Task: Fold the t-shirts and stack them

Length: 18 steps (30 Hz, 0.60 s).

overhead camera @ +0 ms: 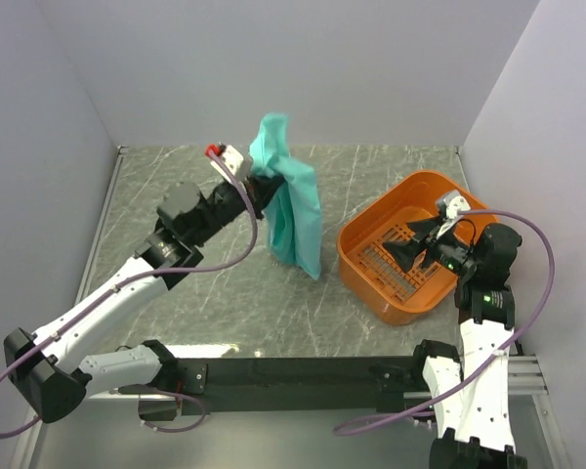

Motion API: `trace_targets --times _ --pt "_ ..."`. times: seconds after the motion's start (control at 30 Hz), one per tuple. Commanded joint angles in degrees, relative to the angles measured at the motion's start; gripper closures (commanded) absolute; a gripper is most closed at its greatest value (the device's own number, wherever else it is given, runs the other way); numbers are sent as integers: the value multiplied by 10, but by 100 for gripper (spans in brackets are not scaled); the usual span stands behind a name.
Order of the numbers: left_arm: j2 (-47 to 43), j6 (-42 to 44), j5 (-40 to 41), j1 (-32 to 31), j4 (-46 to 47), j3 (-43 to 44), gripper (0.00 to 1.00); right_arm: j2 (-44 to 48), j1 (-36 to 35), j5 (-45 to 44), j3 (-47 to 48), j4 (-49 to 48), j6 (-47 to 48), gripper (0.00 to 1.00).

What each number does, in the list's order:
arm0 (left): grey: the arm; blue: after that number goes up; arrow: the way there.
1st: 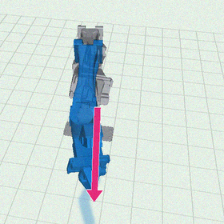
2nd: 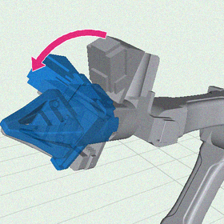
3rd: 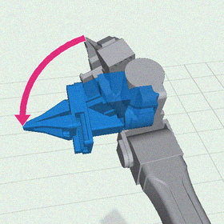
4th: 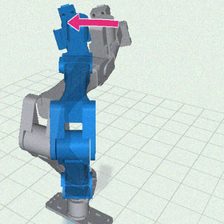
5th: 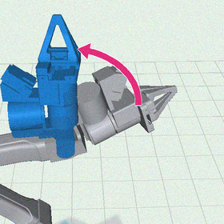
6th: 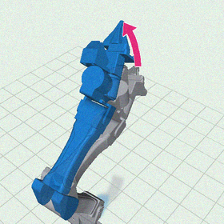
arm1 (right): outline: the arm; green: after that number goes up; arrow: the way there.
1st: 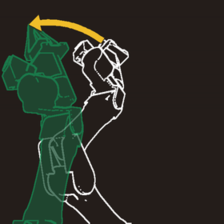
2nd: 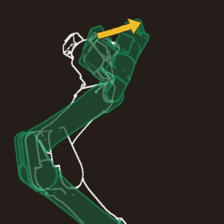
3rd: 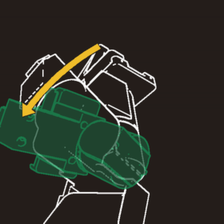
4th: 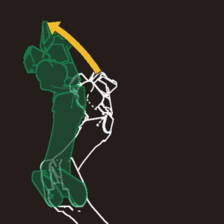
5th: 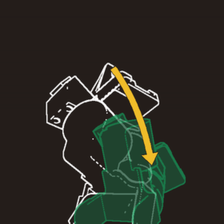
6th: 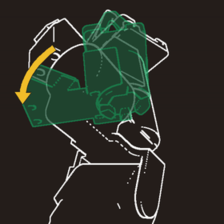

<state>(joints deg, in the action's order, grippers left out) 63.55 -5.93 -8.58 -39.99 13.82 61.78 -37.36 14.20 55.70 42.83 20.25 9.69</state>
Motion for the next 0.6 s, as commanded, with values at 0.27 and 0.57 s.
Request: trace_targets --times 0.27,0.57 --pt "-50 -65 83 3 -179 -44 1 -77 2 10 97 139 131 13" --pt "-188 -10 174 3 -263 -91 1 -189 -87 -159 211 239 116 22"
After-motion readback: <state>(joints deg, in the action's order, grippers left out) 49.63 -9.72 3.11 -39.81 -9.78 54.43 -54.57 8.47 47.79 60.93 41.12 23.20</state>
